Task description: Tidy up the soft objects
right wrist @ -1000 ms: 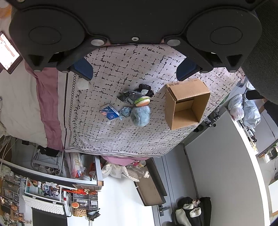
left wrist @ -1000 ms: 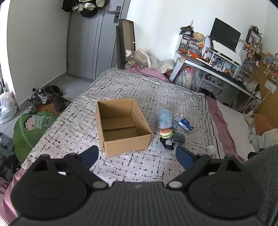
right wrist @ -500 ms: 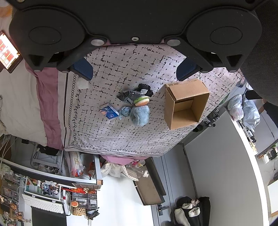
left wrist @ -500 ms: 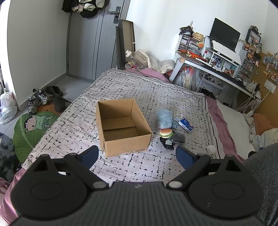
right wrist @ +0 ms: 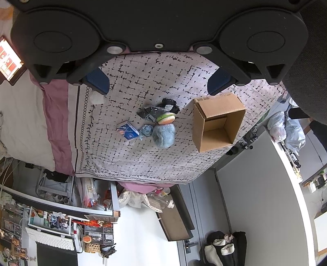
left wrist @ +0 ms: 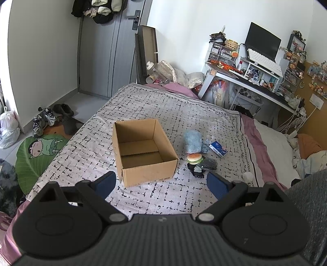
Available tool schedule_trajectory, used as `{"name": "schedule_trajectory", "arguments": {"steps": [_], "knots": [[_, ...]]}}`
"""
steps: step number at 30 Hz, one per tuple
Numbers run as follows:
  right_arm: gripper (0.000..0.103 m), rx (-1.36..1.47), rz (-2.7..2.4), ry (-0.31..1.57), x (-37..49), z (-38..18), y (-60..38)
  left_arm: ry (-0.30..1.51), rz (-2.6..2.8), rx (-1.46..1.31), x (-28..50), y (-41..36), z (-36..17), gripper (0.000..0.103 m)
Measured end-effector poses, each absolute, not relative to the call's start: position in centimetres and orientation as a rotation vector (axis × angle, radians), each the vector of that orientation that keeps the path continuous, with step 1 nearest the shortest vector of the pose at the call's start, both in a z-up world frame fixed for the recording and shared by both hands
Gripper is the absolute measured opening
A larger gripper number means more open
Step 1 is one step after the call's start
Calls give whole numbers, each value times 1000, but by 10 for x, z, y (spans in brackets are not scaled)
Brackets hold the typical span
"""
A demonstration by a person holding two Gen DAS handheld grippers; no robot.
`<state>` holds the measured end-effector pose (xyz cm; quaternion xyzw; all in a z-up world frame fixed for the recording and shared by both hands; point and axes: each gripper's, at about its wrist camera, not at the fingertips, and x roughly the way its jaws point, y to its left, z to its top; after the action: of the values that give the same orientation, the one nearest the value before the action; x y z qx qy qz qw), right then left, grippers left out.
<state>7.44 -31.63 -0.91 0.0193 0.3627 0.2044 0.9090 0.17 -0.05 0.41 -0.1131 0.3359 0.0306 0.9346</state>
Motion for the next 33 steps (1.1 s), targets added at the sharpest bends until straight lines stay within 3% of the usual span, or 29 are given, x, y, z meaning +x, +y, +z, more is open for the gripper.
{"name": "schedule_trajectory", "arguments": {"steps": [11, 33], "knots": [[103, 84, 422, 739, 79, -12, -323, 626, 18, -165, 10, -8, 11, 95], [103, 156, 340, 796, 131, -54, -332, 695, -122, -118, 102, -8, -23, 94]]}}
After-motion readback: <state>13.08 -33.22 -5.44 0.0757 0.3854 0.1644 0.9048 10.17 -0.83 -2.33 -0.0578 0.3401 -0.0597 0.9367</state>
